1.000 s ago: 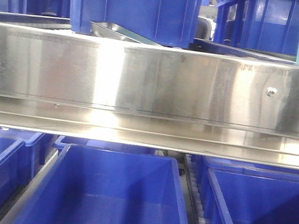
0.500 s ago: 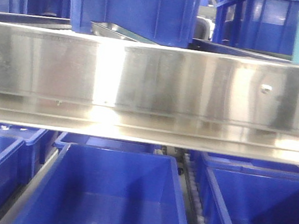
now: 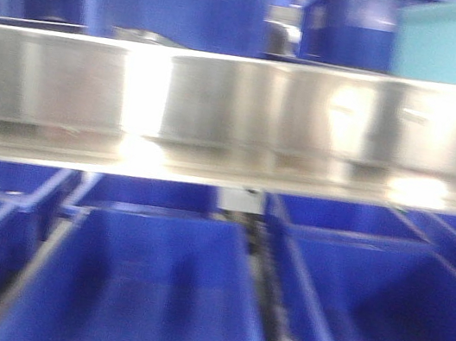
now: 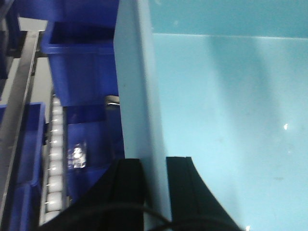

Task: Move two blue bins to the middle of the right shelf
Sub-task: 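Hold the teal bin with both grippers while the base turns away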

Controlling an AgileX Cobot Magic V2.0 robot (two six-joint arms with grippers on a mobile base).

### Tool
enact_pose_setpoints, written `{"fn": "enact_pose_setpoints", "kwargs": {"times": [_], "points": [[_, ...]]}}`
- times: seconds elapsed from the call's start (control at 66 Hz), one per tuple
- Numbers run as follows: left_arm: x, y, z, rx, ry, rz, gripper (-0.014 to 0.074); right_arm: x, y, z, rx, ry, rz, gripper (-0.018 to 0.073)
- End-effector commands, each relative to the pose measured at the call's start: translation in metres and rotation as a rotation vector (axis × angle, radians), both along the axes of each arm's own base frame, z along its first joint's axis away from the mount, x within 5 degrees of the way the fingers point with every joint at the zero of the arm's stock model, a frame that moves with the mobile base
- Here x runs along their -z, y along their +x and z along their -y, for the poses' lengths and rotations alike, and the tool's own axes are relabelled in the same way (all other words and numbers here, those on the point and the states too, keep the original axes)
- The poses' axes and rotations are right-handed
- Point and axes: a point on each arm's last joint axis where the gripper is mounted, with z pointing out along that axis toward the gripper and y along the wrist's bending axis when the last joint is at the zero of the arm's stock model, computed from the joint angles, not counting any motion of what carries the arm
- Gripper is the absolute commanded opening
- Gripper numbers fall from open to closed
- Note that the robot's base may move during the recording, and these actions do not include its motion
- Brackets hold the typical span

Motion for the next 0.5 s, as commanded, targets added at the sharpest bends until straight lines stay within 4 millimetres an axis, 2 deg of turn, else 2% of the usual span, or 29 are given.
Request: {"fn": "enact_pose_setpoints", "kwargs": {"times": [0.0,0.485], "points": [[-0.0152,-0.0058,0.0040,0.035,-0.087,0.088,-0.0111,-0.0107,-0.0040,-0.0012,-0.022,0.046,0.061,-0.0153],[-0.0163,-0.0054,0.0039,0.033,-0.090,0.100,-0.0111,-0.0100,-0.0034,-0.0015,-0.022,0.045,0.059,-0.0153]]}}
